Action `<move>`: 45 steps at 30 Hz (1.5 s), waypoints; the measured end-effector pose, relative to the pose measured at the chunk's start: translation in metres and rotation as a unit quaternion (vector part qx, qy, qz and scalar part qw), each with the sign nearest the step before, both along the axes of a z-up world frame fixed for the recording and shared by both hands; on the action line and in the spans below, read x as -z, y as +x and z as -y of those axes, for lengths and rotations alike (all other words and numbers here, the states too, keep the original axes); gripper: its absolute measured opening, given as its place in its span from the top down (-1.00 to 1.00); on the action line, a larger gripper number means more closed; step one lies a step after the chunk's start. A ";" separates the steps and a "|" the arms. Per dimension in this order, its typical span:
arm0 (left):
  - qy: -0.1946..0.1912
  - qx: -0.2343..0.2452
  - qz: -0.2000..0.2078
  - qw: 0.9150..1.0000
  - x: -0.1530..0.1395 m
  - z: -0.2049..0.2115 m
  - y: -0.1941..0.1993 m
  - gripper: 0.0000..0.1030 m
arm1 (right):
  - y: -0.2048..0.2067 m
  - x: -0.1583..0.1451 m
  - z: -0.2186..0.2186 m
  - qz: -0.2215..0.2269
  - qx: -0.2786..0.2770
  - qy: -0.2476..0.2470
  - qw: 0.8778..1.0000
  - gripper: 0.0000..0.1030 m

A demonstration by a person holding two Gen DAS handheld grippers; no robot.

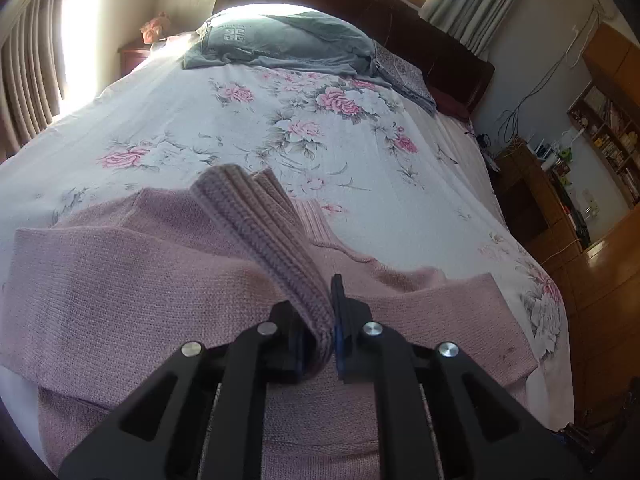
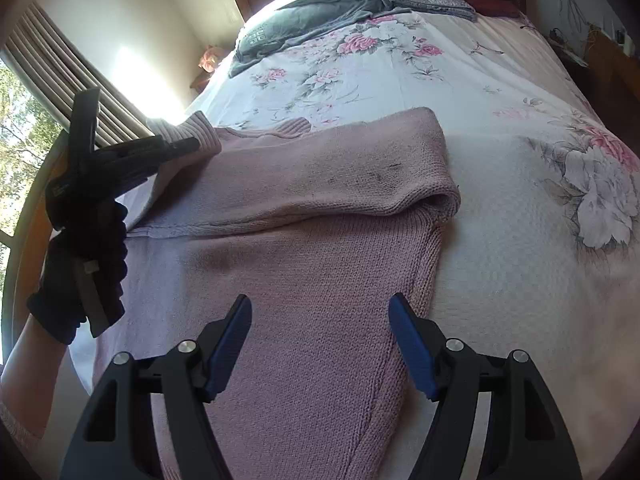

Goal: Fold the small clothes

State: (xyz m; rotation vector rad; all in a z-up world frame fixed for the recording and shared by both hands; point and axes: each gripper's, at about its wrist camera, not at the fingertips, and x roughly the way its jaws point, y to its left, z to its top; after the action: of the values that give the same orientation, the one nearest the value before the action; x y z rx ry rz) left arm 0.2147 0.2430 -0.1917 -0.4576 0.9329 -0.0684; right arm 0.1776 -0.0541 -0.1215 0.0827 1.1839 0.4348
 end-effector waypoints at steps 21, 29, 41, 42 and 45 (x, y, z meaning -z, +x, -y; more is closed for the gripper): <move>0.033 -0.052 -0.018 0.998 0.008 -0.125 -0.100 0.04 | 0.089 0.005 -0.093 -0.096 -0.041 0.079 0.991 -0.26; 0.011 -0.078 0.000 0.997 0.008 -0.156 -0.137 0.03 | 0.134 0.053 -0.125 -0.178 -0.013 0.111 0.978 -0.04; 0.021 -0.100 0.015 0.995 -0.008 -0.162 -0.126 0.02 | 0.124 -0.008 -0.116 -0.097 -0.049 0.172 0.979 0.71; 0.022 -0.101 0.019 0.995 -0.011 -0.161 -0.124 0.01 | 0.122 -0.022 -0.108 -0.082 -0.048 0.181 0.979 0.71; 0.026 -0.099 0.025 0.994 -0.019 -0.157 -0.119 -0.01 | 0.119 -0.060 -0.079 -0.037 -0.043 0.188 0.981 0.71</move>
State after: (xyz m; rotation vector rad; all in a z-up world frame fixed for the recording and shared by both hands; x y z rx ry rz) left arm 0.0959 0.3997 -0.1728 -0.4954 0.8338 0.1233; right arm 0.2965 0.0253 -0.0613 0.3774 1.1699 0.7346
